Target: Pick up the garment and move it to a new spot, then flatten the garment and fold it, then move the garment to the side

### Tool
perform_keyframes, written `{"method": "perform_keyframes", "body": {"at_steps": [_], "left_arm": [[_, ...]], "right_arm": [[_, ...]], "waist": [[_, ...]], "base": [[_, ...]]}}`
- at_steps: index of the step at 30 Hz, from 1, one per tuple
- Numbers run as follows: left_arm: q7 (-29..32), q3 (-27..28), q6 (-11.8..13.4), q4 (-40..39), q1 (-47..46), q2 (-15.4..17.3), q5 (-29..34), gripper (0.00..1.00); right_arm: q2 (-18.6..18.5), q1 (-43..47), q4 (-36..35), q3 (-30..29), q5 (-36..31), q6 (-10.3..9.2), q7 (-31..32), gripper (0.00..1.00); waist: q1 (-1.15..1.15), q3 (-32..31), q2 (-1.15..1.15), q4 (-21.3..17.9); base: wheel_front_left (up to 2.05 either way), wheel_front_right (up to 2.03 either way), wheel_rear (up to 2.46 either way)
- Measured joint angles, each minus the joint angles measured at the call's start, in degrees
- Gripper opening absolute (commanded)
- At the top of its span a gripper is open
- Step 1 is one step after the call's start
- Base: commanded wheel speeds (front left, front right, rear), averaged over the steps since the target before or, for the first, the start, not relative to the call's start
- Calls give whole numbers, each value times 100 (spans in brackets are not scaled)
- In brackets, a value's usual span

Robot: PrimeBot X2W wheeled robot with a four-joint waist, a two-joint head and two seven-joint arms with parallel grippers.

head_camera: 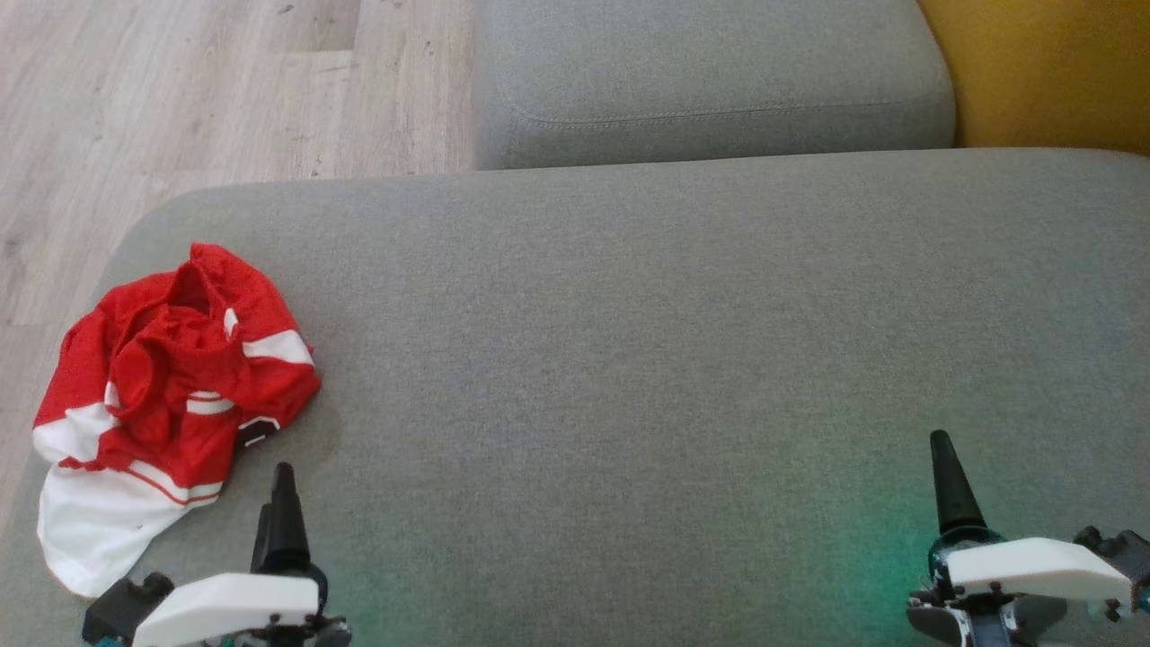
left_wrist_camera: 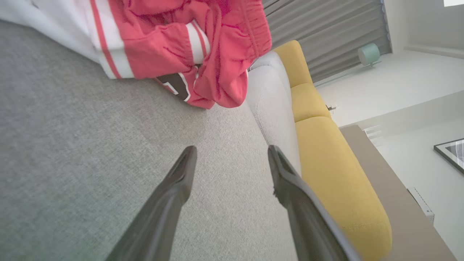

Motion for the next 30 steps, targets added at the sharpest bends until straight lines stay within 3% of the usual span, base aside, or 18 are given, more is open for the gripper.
{"method": "perform_keyframes", "body": {"at_steps": [30], "left_arm": [[-504,-520,311,-365,7,3,2207,100]], "right_arm": [[-3,18,-280,456,-2370,1,-508,100]], "waist": [[0,-128,0,92]], "base": [[0,0,0]]}}
